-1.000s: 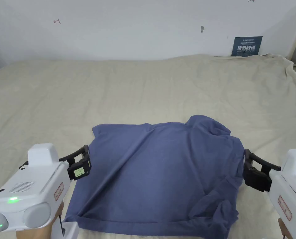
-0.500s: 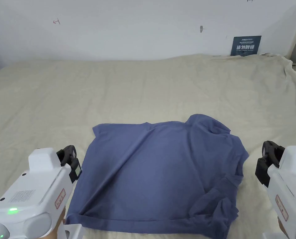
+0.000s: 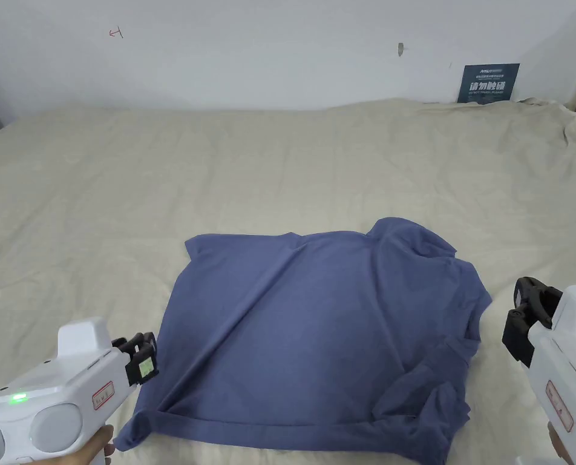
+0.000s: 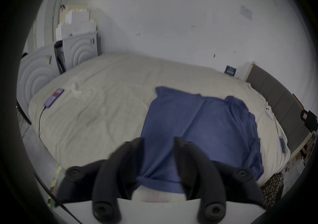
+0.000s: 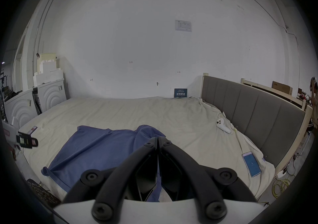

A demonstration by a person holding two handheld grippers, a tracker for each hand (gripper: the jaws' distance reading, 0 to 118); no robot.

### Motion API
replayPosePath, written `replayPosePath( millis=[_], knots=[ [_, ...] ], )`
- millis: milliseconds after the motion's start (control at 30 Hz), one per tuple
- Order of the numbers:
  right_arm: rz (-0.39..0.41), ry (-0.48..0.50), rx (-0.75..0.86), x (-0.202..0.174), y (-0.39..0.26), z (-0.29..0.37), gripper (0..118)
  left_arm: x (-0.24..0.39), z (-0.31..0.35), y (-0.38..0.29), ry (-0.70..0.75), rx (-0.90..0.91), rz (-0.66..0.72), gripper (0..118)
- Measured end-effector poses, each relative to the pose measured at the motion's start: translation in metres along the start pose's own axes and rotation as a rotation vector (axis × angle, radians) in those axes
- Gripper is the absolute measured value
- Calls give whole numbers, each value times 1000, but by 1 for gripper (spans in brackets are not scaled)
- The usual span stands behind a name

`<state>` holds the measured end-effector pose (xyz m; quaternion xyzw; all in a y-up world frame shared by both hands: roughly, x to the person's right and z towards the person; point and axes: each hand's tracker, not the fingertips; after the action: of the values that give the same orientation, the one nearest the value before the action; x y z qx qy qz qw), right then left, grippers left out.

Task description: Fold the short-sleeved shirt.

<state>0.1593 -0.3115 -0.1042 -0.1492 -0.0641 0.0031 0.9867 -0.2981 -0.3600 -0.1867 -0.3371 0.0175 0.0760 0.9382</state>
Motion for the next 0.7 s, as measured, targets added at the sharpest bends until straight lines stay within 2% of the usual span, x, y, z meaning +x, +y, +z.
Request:
replayPosePath(
  millis=[33,67,133,167,433,500,600,700],
  knots=[
    [-1,0,-4,0,0,0,0,-4,-5,-5,6,-25,8,58],
    [0,1,-6,0,-1,-1,0,-7,-11,-9,14,-62,8,71],
    [1,2,-13,3,-4,-3,0,-13,-23,-17,37,-114,1,91],
    [-1,4,-17,4,-5,-4,0,-15,-29,-23,56,-148,-11,96],
    [-14,-3,-57,12,-16,-10,0,-39,-63,-63,107,-321,-49,97],
    [-15,-3,-67,13,-19,-12,0,-43,-68,-69,112,-345,-49,91],
    [-14,-3,-82,14,-23,-13,0,-44,-73,-75,114,-370,-55,66],
    [-21,-2,-99,15,-26,-14,0,-40,-74,-77,74,-374,-72,20]
  ],
)
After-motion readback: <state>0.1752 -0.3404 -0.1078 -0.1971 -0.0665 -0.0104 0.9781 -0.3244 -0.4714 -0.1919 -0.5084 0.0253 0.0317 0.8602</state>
